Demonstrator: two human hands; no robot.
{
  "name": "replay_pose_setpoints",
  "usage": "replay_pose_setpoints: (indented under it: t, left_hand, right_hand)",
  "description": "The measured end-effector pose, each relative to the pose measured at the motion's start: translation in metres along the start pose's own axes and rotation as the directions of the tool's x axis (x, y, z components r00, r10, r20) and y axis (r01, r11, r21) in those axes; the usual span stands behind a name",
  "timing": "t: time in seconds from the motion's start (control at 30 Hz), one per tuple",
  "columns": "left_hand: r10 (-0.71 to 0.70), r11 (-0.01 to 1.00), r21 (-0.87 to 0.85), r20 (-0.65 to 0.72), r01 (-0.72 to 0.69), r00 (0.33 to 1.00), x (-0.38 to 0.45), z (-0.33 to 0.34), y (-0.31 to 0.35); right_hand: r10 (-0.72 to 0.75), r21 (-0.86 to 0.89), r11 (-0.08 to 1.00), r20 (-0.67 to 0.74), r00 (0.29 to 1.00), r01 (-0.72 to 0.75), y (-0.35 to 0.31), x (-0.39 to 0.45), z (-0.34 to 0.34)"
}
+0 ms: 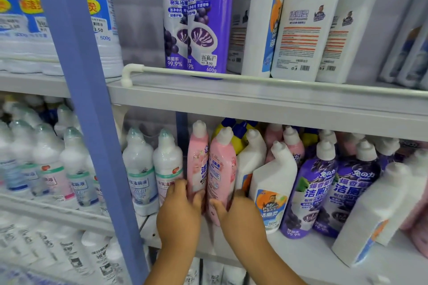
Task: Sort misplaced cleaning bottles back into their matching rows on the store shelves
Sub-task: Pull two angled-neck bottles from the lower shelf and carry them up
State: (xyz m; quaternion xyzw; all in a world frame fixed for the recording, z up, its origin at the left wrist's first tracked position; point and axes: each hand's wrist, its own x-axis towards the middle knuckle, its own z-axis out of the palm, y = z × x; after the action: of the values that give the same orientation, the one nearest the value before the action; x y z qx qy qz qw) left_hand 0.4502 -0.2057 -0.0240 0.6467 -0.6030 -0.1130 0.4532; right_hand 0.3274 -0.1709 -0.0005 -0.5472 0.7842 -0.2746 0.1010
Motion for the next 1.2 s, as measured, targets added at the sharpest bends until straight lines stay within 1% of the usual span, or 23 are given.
replay_pose_setpoints:
  t: [0.07, 0.2, 0.27, 0.33, 0.37, 0.43, 0.47, 0.5, 0.57, 0.63, 0.7, 0.73, 0.77, 0.83, 0.9, 0.93, 0.97, 1.0, 1.03, 1.1, 1.2]
  left_hand:
    - [-0.017, 1.000, -0.026, 0.015, 0.018, 1.000, 0.002, 0.003, -0.004]
    - [0.015, 1.000, -0.021, 0.105, -0.013, 0.994, 0.000, 0.007, -0.008]
    - [-0.003, 0.997, -0.079, 0.190, 0.018, 0.982, -0.003, -0.001, -0.003]
    - [0.000, 0.978, -0.200, 0.292, 0.061, 0.957, -0.006, -0.027, 0.011]
    - [0.036, 0.960, -0.276, 0.316, 0.055, 0.948, -0.006, -0.045, 0.021]
    - [0.119, 0.914, -0.405, 0.294, 0.011, 0.948, -0.002, -0.091, 0.050]
    - [0.150, 0.884, -0.468, 0.250, -0.016, 0.957, 0.000, -0.118, 0.070]
    - [0.187, 0.836, -0.547, 0.193, -0.053, 0.963, 0.003, -0.145, 0.091]
    - [0.274, 0.742, -0.651, 0.078, -0.159, 0.958, 0.013, -0.189, 0.131]
    - [0.333, 0.674, -0.699, 0.000, -0.238, 0.943, 0.032, -0.216, 0.165]
    - [0.343, 0.634, -0.732, -0.024, -0.250, 0.939, 0.065, -0.228, 0.194]
    - [0.328, 0.648, -0.719, -0.035, -0.252, 0.944, 0.086, -0.230, 0.208]
    - [0.303, 0.684, -0.683, -0.053, -0.256, 0.952, 0.110, -0.229, 0.221]
    - [0.209, 0.767, -0.604, -0.087, -0.218, 0.974, 0.168, -0.222, 0.245]
    - [0.056, 0.845, -0.525, -0.105, -0.103, 0.993, 0.223, -0.208, 0.265]
    - [-0.011, 0.879, -0.477, -0.078, -0.028, 0.997, 0.243, -0.203, 0.270]
    - [-0.060, 0.906, -0.420, -0.021, 0.046, 0.998, 0.257, -0.200, 0.272]
    - [-0.074, 0.926, -0.367, 0.042, 0.084, 0.996, 0.270, -0.197, 0.272]
    - [-0.047, 0.942, -0.328, 0.098, 0.077, 0.994, 0.279, -0.196, 0.269]
    - [0.029, 0.953, -0.303, 0.202, 0.034, 0.979, 0.286, -0.193, 0.261]
    - [0.124, 0.948, -0.314, 0.215, -0.051, 0.969, 0.288, -0.182, 0.254]
  right_hand:
    - [0.043, -0.049, 0.998, 0.044, 0.998, -0.041, -0.003, 0.002, 0.002]
    - [0.069, -0.023, 0.997, 0.057, 0.996, -0.067, -0.004, 0.002, 0.002]
    - [0.058, -0.001, 0.998, 0.138, 0.989, -0.059, -0.006, -0.005, -0.011]
    - [-0.010, 0.133, 0.991, 0.295, 0.956, -0.030, -0.011, -0.015, -0.037]
    - [-0.055, 0.235, 0.971, 0.362, 0.931, -0.034, -0.017, -0.023, -0.057]
    - [-0.176, 0.439, 0.897, 0.450, 0.875, -0.045, -0.033, -0.039, -0.109]
    - [-0.259, 0.526, 0.850, 0.437, 0.861, -0.012, -0.046, -0.047, -0.141]
    - [-0.333, 0.597, 0.800, 0.369, 0.868, 0.052, -0.060, -0.054, -0.173]
    - [-0.408, 0.691, 0.690, 0.126, 0.904, 0.215, -0.087, -0.055, -0.231]
    - [-0.422, 0.697, 0.616, -0.101, 0.901, 0.367, -0.115, -0.043, -0.277]
    - [-0.425, 0.647, 0.619, -0.201, 0.883, 0.445, -0.144, -0.018, -0.305]
    - [-0.426, 0.612, 0.644, -0.212, 0.880, 0.459, -0.159, -0.002, -0.313]
    - [-0.423, 0.578, 0.675, -0.208, 0.882, 0.459, -0.171, 0.015, -0.316]
    - [-0.418, 0.494, 0.739, -0.196, 0.887, 0.458, -0.194, 0.048, -0.320]
    - [-0.383, 0.468, 0.780, -0.169, 0.908, 0.416, -0.209, 0.077, -0.314]
    - [-0.372, 0.490, 0.780, -0.137, 0.918, 0.389, -0.215, 0.091, -0.308]
    - [-0.361, 0.520, 0.774, -0.105, 0.927, 0.360, -0.219, 0.102, -0.302]
    - [-0.350, 0.528, 0.778, -0.086, 0.933, 0.341, -0.222, 0.110, -0.295]
    - [-0.345, 0.509, 0.791, -0.086, 0.935, 0.339, -0.224, 0.116, -0.289]
    - [-0.337, 0.461, 0.817, -0.110, 0.935, 0.348, -0.228, 0.123, -0.278]
    - [-0.336, 0.444, 0.822, -0.130, 0.933, 0.358, -0.227, 0.126, -0.277]
